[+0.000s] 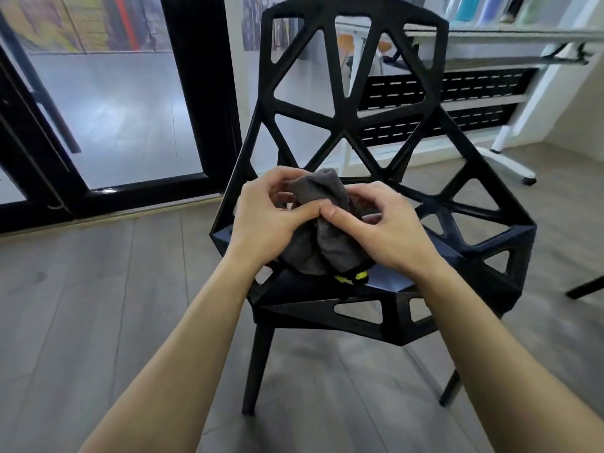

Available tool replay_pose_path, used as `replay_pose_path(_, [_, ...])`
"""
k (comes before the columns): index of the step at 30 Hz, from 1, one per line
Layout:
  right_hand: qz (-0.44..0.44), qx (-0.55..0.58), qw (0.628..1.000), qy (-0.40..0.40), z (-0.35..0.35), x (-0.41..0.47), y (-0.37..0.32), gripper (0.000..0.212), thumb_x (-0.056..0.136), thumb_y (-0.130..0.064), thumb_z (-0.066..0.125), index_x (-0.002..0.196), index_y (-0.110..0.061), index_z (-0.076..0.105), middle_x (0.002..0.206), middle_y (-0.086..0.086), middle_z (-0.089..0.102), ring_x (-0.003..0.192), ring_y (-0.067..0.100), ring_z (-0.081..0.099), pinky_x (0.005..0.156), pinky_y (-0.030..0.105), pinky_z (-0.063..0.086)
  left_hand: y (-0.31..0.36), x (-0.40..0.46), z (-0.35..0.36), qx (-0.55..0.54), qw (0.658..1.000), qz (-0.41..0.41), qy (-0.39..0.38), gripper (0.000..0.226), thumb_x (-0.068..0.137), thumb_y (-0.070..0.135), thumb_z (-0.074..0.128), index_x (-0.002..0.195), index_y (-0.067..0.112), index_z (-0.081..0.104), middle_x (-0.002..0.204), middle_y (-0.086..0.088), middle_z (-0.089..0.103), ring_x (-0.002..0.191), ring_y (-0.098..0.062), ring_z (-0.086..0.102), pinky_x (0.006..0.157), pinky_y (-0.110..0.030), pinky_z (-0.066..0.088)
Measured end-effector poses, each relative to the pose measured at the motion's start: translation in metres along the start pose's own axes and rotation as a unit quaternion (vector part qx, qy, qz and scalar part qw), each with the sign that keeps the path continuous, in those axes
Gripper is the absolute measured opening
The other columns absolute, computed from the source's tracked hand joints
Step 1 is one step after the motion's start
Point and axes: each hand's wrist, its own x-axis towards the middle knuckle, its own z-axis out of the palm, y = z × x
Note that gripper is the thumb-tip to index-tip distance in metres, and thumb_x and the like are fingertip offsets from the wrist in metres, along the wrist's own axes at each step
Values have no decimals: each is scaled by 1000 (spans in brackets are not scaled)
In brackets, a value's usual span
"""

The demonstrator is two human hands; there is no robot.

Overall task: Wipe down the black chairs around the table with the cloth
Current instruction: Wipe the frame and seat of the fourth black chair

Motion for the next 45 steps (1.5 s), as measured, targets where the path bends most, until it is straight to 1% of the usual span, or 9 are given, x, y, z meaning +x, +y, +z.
replay_pose_path(8, [0, 131, 991, 19, -8, 8, 8, 18, 98, -9, 75, 109, -24, 74, 104, 17, 72, 93, 30, 76, 87, 42, 64, -1, -1, -26, -35, 977, -48, -203, 71, 85, 11, 89, 149, 20, 59, 138, -1, 71, 130, -12, 67, 113, -34, 53])
replay_pose_path(13, [84, 210, 974, 30, -5, 11, 16, 22, 102, -6, 66, 104, -24, 80, 101, 9, 79, 104, 28, 76, 99, 48, 61, -7, -2, -15, 88, 989, -52, -103, 10, 94, 33, 84, 102, 27, 81, 97, 5, 80, 93, -13, 78, 87, -37, 63])
replay_pose_path(16, [148, 91, 984, 32, -11, 17, 18, 28, 104, -14, 52, 91, -18, 76, 91, 2, 76, 89, 17, 68, 86, 40, 60, -7, 1, -8, 77, 994, -48, -57, 7, 95, 35, 82, 97, 28, 81, 94, 7, 80, 91, -12, 78, 86, -40, 65])
replay_pose_path(19, [257, 250, 934, -11, -17, 18, 15, 39, 97, -41, 53, 89, -14, 78, 91, 10, 73, 84, 29, 65, 73, 43, 57, -6, 6, -3, 83, 995, -40, -30, 6, 96, 35, 80, 96, 29, 80, 95, 7, 79, 94, -11, 76, 91, -45, 64])
replay_pose_path(21, [241, 247, 938, -42, -23, 17, 10, 46, 92, -56, 65, 101, -14, 83, 98, 6, 80, 88, 27, 75, 80, 42, 61, -6, 11, -3, 84, 995, -44, -20, 5, 96, 35, 80, 95, 29, 80, 95, 8, 79, 94, -10, 76, 93, -46, 64])
replay_pose_path(27, [112, -173, 976, -70, -27, 25, -3, 43, 74, -36, 88, 111, -28, 69, 104, -8, 74, 97, 12, 70, 84, 32, 58, 1, 38, -19, 131, 990, -24, -42, 10, 94, 43, 80, 97, 34, 76, 98, 6, 77, 94, -12, 76, 89, -44, 65])
replay_pose_path(31, [99, -96, 990, 24, -46, 56, -12, 20, 70, -30, 80, 88, -22, 75, 85, -3, 78, 84, 17, 74, 80, 37, 61, 11, 61, -46, 140, 975, -78, -154, 20, 93, 41, 83, 98, 28, 69, 102, -3, 78, 97, -23, 77, 84, -39, 63])
replay_pose_path(34, [104, -26, 993, -56, -60, 64, -25, 16, 80, -15, 86, 94, -19, 81, 90, 7, 80, 84, 23, 75, 80, 40, 61, 15, 70, -71, 118, 949, -154, -247, 42, 81, 39, 94, 107, 19, 68, 100, -13, 80, 95, -30, 79, 82, -42, 62])
replay_pose_path(45, [92, 33, 990, -98, -57, 64, -19, 12, 101, -14, 72, 106, -21, 81, 88, 7, 74, 77, 19, 65, 58, 25, 54, 14, 64, -87, 71, 936, -182, -293, 37, 88, 16, 87, 124, 19, 77, 117, -9, 79, 110, -25, 77, 94, -38, 62])
